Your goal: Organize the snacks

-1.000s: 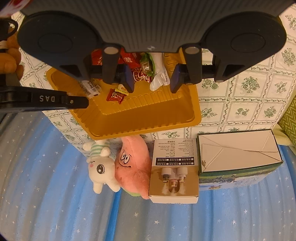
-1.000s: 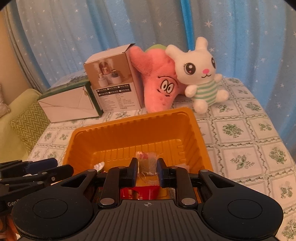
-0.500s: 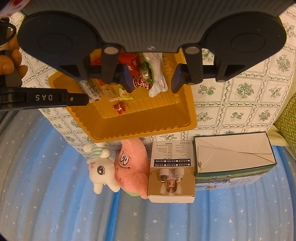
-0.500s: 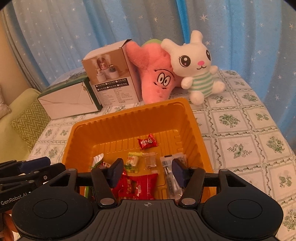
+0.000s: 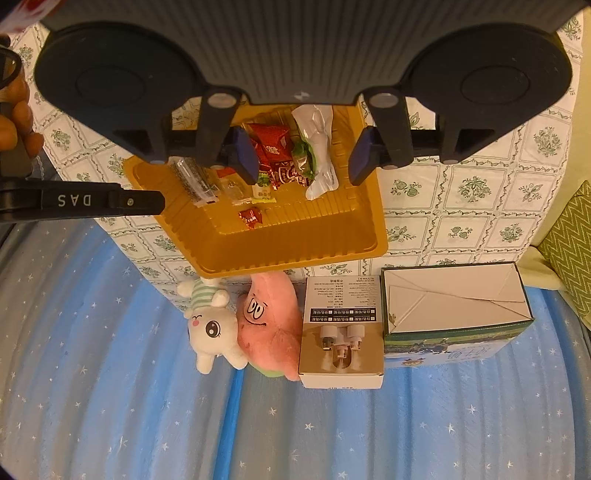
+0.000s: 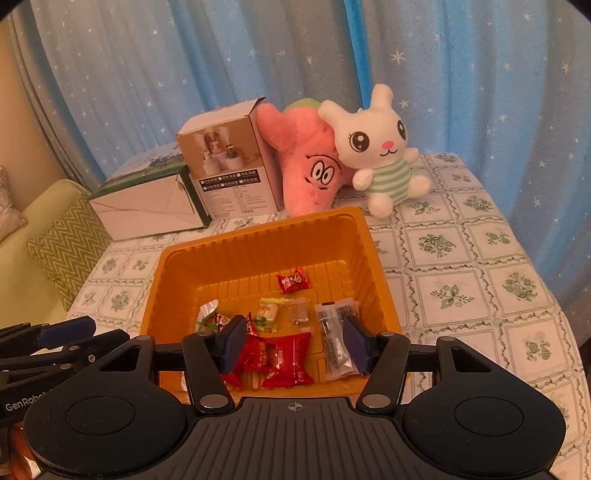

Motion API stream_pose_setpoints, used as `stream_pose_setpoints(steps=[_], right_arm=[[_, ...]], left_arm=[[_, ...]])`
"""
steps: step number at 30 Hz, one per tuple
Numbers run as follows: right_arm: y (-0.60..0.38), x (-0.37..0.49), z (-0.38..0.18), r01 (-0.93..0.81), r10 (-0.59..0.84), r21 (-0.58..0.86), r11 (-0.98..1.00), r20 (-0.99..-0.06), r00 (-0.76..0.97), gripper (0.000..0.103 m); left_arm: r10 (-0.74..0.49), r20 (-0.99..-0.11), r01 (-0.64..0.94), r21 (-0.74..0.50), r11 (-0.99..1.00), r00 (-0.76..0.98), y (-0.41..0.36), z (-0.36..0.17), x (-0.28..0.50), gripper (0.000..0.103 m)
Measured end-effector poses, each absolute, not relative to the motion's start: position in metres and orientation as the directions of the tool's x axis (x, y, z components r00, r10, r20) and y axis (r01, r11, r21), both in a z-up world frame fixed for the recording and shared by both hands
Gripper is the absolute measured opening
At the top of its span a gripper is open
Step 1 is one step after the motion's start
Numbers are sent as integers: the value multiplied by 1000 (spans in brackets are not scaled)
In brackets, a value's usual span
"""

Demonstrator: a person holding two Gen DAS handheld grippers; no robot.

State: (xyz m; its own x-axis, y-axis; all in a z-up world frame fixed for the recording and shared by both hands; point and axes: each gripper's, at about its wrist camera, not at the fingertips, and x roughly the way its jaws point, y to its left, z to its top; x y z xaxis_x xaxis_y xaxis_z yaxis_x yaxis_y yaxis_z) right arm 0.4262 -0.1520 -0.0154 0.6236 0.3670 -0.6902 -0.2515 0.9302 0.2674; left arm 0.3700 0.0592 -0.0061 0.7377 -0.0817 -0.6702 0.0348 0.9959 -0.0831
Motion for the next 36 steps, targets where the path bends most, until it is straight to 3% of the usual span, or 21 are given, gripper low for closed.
stream_pose_setpoints(steps=[14, 23, 29, 36], right_arm=[[-163, 389, 13, -266, 366, 252, 931, -672, 644, 58], [-172, 361, 19, -265, 369, 256, 930, -658, 657, 59], [-177, 335, 26, -264, 355, 237, 935, -646, 675, 69], [-178, 292, 31, -268, 351, 227, 936, -642, 681, 69]], left_arm=[[-47, -671, -3, -74, 997, 740, 55, 13, 333, 69], [-47, -662, -17, -89, 996, 748, 57, 21, 305, 70], [-56, -665, -30, -117, 993, 745, 58, 22, 281, 70], [-30, -657, -70, -127, 989, 753, 59, 23, 241, 70]])
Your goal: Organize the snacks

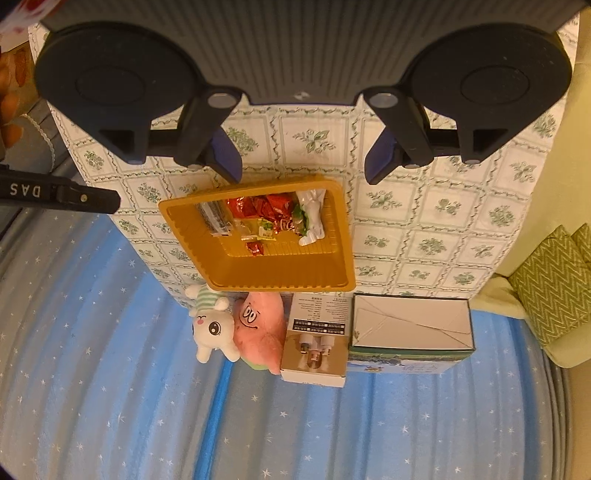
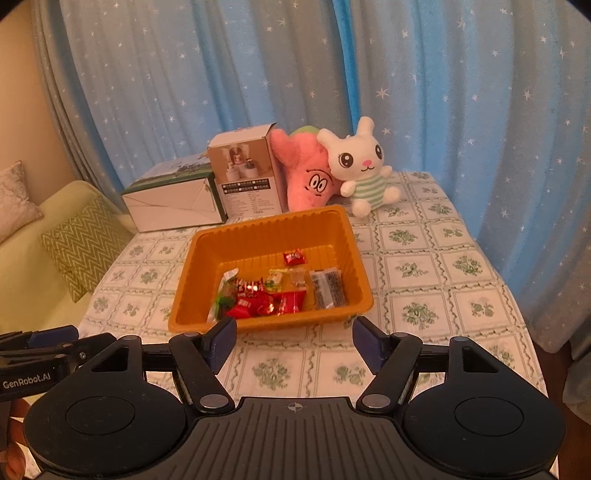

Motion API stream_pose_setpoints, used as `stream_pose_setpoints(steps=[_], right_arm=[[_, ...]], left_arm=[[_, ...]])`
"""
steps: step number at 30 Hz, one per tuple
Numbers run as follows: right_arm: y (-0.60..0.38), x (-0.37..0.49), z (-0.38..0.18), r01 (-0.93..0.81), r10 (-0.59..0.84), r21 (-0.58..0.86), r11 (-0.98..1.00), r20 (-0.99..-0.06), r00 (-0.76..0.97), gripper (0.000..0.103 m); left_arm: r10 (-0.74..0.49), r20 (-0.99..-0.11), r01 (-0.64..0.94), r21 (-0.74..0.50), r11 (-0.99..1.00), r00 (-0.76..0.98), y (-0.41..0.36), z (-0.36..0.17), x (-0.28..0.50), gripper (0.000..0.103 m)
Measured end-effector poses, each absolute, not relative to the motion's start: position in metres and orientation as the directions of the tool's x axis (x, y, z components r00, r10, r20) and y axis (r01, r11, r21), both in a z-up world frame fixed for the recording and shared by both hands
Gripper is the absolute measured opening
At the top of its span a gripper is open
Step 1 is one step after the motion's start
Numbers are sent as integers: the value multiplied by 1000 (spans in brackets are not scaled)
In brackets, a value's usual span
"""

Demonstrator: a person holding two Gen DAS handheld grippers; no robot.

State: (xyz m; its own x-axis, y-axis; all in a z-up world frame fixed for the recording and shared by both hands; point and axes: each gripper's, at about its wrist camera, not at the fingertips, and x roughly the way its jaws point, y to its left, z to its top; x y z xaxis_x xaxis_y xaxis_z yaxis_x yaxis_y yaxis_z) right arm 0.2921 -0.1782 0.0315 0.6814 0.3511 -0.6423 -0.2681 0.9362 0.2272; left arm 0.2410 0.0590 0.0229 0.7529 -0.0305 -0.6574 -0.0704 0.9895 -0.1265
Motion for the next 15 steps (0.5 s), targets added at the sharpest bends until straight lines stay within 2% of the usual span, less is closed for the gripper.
stream_pose_setpoints(steps=[15], right_arm=[[-187, 191, 28, -226, 360, 285, 932, -636, 683, 69]], left_arm=[[7, -645, -128, -140, 982, 764, 55, 34, 149, 70]])
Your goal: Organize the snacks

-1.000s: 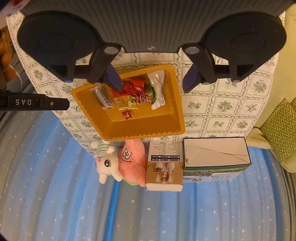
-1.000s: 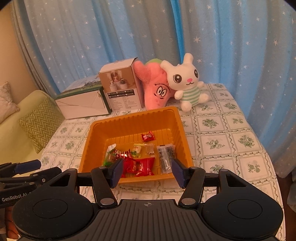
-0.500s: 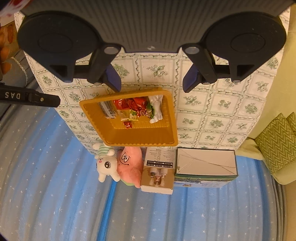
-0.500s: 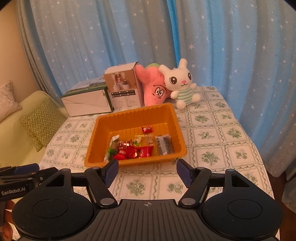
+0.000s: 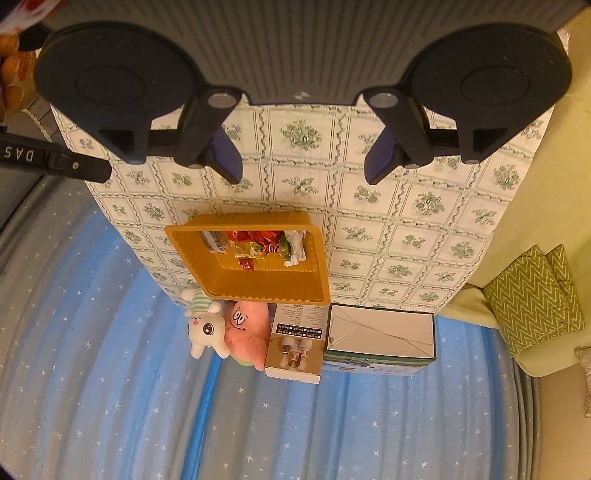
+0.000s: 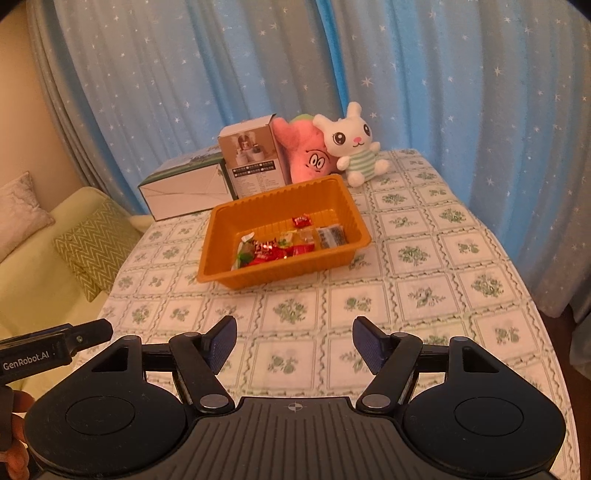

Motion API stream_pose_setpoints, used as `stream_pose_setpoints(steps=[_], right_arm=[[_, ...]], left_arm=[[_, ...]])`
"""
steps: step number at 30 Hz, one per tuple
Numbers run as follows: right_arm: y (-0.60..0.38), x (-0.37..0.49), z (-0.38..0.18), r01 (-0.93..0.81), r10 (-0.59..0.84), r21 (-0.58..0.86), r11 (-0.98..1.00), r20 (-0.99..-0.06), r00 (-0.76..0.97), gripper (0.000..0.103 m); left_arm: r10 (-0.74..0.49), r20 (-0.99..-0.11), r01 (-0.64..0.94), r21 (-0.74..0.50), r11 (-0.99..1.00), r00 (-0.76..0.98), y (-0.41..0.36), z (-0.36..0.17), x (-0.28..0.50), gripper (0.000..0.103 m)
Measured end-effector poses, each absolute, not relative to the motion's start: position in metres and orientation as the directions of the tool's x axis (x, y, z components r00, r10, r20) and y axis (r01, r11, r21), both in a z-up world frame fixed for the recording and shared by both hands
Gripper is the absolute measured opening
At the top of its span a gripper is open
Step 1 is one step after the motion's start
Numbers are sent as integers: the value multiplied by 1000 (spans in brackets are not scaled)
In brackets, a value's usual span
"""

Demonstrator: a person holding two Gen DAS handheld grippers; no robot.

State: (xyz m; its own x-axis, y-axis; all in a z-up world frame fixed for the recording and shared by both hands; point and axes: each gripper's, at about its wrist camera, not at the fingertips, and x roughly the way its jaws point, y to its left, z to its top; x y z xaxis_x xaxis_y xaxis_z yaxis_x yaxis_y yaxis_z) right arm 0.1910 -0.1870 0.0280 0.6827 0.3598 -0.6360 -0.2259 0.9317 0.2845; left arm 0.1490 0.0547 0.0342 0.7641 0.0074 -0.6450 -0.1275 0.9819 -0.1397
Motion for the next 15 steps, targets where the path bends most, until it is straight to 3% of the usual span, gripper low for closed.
stream_pose_setpoints(steps=[15], right_arm=[[-189, 115, 48, -238, 344, 250, 939, -622, 704, 69]], left_arm=[[29, -640, -114, -92, 989, 768, 34, 57, 87, 70]])
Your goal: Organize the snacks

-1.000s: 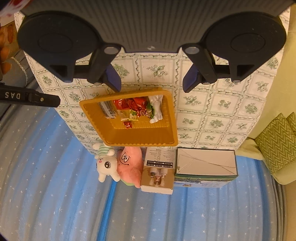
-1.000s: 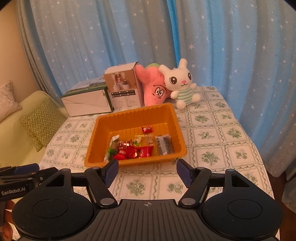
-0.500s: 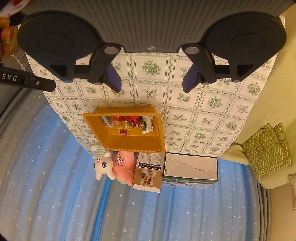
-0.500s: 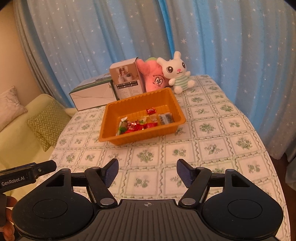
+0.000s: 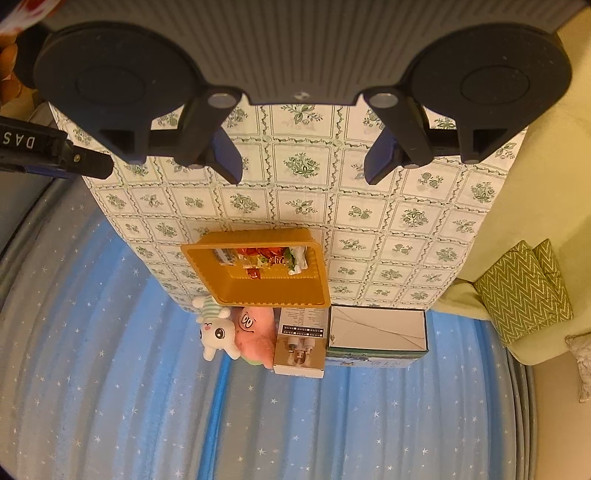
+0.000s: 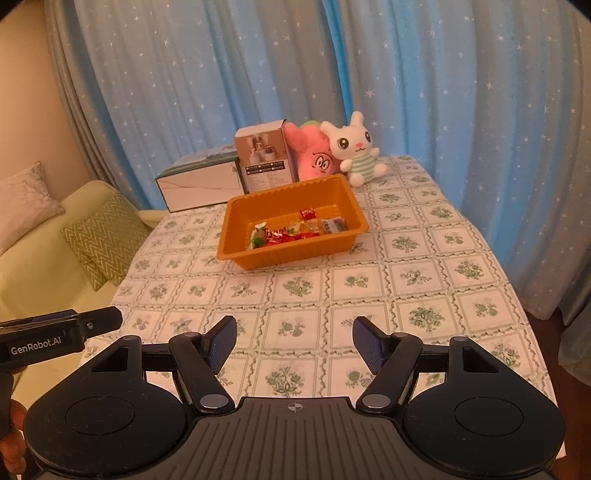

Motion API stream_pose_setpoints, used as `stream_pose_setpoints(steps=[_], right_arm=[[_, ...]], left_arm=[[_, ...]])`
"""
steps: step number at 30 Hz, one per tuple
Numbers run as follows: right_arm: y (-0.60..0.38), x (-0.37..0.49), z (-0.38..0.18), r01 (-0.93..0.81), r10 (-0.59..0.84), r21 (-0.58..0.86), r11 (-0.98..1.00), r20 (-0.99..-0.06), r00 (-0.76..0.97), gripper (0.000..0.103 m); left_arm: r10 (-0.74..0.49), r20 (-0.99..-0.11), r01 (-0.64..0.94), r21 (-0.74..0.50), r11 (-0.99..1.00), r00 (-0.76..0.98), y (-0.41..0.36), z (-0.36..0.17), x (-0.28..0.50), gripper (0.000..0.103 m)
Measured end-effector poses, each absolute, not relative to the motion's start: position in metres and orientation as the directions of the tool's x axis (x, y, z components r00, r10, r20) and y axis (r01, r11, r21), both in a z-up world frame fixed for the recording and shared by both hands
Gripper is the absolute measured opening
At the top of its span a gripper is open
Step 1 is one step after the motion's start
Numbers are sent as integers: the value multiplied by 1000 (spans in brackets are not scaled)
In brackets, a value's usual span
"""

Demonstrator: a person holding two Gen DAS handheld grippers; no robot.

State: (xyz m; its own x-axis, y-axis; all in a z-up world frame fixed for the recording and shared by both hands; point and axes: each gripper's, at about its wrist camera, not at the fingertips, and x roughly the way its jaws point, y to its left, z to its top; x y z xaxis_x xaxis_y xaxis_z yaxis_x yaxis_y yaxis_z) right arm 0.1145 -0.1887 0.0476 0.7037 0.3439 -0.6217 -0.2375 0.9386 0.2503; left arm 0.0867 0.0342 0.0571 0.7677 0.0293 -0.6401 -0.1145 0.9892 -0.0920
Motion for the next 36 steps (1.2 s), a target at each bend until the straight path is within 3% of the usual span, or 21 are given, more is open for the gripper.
stream_pose_setpoints(steps=[22, 36], right_arm=[[-191, 24, 60, -276, 343, 204, 939, -580, 739, 69], [-188, 1, 48, -271, 325, 183, 945, -610, 722, 69]], left_arm=[[28, -631, -88, -64, 994, 775, 16, 57, 4, 67], [23, -630, -82, -65, 995, 776, 17, 55, -14, 67]])
